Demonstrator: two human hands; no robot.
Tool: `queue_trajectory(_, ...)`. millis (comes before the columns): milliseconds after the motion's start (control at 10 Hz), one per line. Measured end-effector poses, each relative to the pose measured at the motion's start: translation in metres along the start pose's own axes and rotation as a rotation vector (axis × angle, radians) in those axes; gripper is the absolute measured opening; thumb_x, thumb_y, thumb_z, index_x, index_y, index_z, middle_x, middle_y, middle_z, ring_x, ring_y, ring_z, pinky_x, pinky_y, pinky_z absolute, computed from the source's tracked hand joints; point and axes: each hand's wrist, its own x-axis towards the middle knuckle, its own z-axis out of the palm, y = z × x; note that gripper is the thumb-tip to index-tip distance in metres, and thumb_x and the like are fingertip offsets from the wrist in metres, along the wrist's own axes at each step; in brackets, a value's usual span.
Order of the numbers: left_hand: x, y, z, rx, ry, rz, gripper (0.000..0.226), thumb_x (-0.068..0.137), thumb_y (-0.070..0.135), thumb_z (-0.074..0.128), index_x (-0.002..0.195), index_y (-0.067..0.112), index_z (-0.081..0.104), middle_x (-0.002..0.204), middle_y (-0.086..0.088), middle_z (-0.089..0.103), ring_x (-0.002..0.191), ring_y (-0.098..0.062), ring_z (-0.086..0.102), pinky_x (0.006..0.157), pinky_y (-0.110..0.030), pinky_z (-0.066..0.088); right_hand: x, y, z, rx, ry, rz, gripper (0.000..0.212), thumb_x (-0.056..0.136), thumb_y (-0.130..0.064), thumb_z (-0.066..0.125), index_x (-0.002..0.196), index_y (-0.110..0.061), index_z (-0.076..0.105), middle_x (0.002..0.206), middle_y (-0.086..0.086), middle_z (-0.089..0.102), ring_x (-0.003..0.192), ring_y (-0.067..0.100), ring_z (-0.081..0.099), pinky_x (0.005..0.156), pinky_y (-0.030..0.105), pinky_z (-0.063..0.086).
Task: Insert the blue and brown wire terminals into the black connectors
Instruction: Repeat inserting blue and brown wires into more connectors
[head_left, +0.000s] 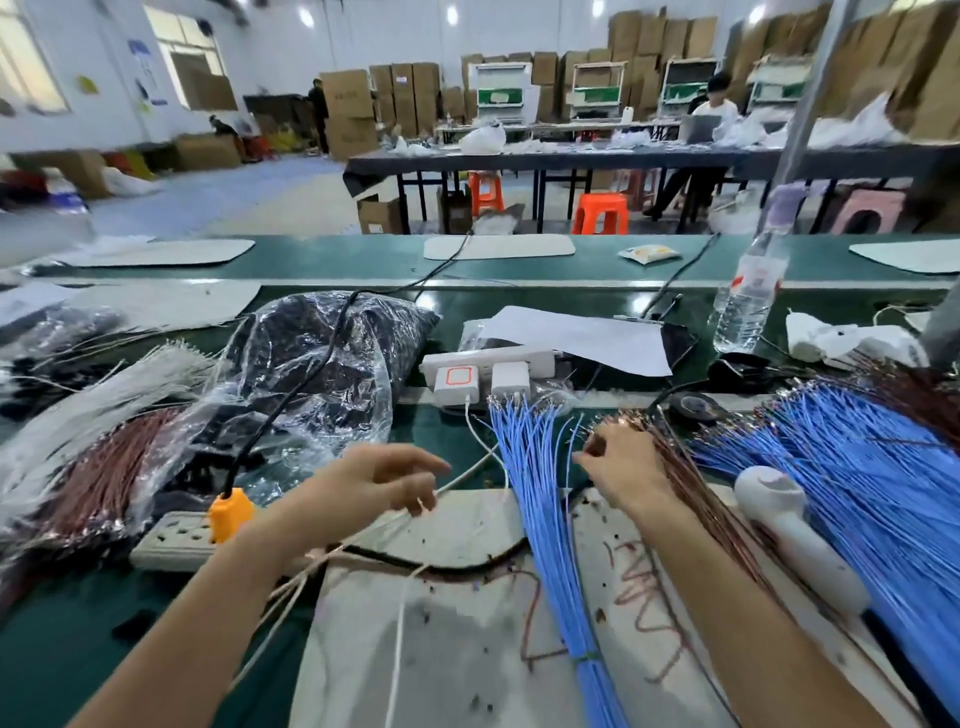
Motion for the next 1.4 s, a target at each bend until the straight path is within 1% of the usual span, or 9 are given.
queue_trajectory(100, 0.022, -0.019, -0.017, 0.413, 0.379, -0.182, 0.018, 0.095, 0.011, 0.052, 0.093, 0.017, 0.069, 0.090, -0.005, 0.070, 0.078, -0.018, 0.062, 0.070, -0.026, 0.048, -0.004, -0.011, 0.011, -0.031, -0.246, 0.038, 0.023, 0.090, -0.023, 0.064, 0.091, 0.000, 0.064, 0.081, 0.013, 0.069, 0.068, 0.024, 0.068, 0.065, 0.033, 0.059)
queue_trajectory(300, 0.017, -0.061, -0.064, 0.664, 0.471, -0.649, 0.014, 0.093, 0.006, 0.043, 0.081, 0.004, 0.049, 0.075, -0.008, 0.051, 0.064, -0.018, 0.050, 0.051, -0.026, 0.037, -0.011, 0.004, 0.022, 0.248, -0.213, 0.072, 0.015, 0.085, -0.015, 0.071, 0.073, -0.007, 0.068, 0.057, 0.003, 0.066, 0.046, 0.009, 0.057, 0.048, 0.020, 0.045)
queue_trajectory(500, 0.056, -0.082, -0.060, 0.748, 0.275, -0.755, 0.029, 0.096, 0.013, 0.049, 0.121, 0.000, 0.054, 0.117, -0.014, 0.058, 0.108, -0.029, 0.056, 0.093, -0.035, 0.047, -0.020, 0.005, 0.024, 0.460, -0.249, 0.119, 0.010, 0.083, -0.010, 0.072, 0.076, -0.004, 0.070, 0.045, -0.004, 0.059, 0.036, 0.005, 0.050, 0.037, 0.017, 0.038)
queue_trajectory(800, 0.061, -0.088, -0.069, 0.706, 0.445, -0.941, 0.046, 0.098, 0.021, 0.045, 0.138, 0.000, 0.037, 0.141, -0.022, 0.036, 0.129, -0.039, 0.038, 0.106, -0.046, 0.035, -0.021, 0.023, 0.020, 0.777, -0.209, 0.134, 0.010, 0.085, -0.006, 0.067, 0.076, -0.004, 0.064, 0.051, 0.001, 0.053, 0.042, 0.010, 0.043, 0.041, 0.017, 0.035)
queue_trajectory(900, 0.058, -0.083, -0.075, 0.612, 0.510, -0.857, 0.037, 0.100, 0.013, 0.044, 0.135, 0.001, 0.046, 0.141, -0.017, 0.046, 0.129, -0.030, 0.045, 0.103, -0.036, 0.039, -0.021, 0.028, 0.022, 0.830, -0.220, 0.121, 0.009, 0.086, -0.006, 0.066, 0.077, -0.005, 0.065, 0.051, 0.001, 0.051, 0.043, 0.011, 0.042, 0.040, 0.018, 0.034)
queue_trajectory(1000, 0.063, -0.090, -0.084, 0.836, 0.292, -0.808, 0.039, 0.100, 0.007, 0.041, 0.139, 0.003, 0.038, 0.146, -0.012, 0.040, 0.136, -0.023, 0.037, 0.108, -0.029, 0.031, -0.022, 0.033, 0.020, 0.897, -0.240, 0.092, 0.007, 0.085, -0.006, 0.068, 0.078, -0.008, 0.067, 0.051, -0.001, 0.053, 0.043, 0.009, 0.045, 0.040, 0.017, 0.036)
queue_trajectory(1100, 0.058, -0.101, -0.079, 0.342, 0.652, -0.643, 0.035, 0.100, 0.011, 0.038, 0.129, -0.003, 0.049, 0.135, -0.020, 0.050, 0.125, -0.035, 0.046, 0.104, -0.042, 0.037, -0.024, 0.033, 0.019, 0.919, -0.226, 0.086, 0.004, 0.085, -0.006, 0.067, 0.081, -0.007, 0.067, 0.050, -0.001, 0.054, 0.041, 0.008, 0.046, 0.038, 0.017, 0.037)
queue_trajectory(1200, 0.060, -0.091, -0.071, 0.289, 0.607, -0.640, 0.038, 0.100, 0.014, 0.032, 0.129, -0.006, 0.047, 0.137, -0.025, 0.046, 0.127, -0.039, 0.042, 0.107, -0.044, 0.034, -0.027, 0.028, 0.020, 1.007, -0.237, 0.064, 0.004, 0.087, -0.003, 0.063, 0.083, -0.003, 0.064, 0.066, 0.011, 0.067, 0.042, 0.009, 0.048, 0.040, 0.020, 0.043)
queue_trajectory(1400, 0.076, -0.084, -0.070, 0.403, 0.384, -0.575, 0.014, 0.095, 0.001, 0.039, 0.105, -0.004, 0.048, 0.097, -0.017, 0.055, 0.090, -0.030, 0.055, 0.066, -0.032, 0.041, -0.025, 0.025, 0.026, 1.249, -0.241, 0.051, 0.006, 0.094, -0.002, 0.053, 0.090, -0.003, 0.057, 0.073, 0.021, 0.067, 0.048, 0.016, 0.058, 0.047, 0.022, 0.050)
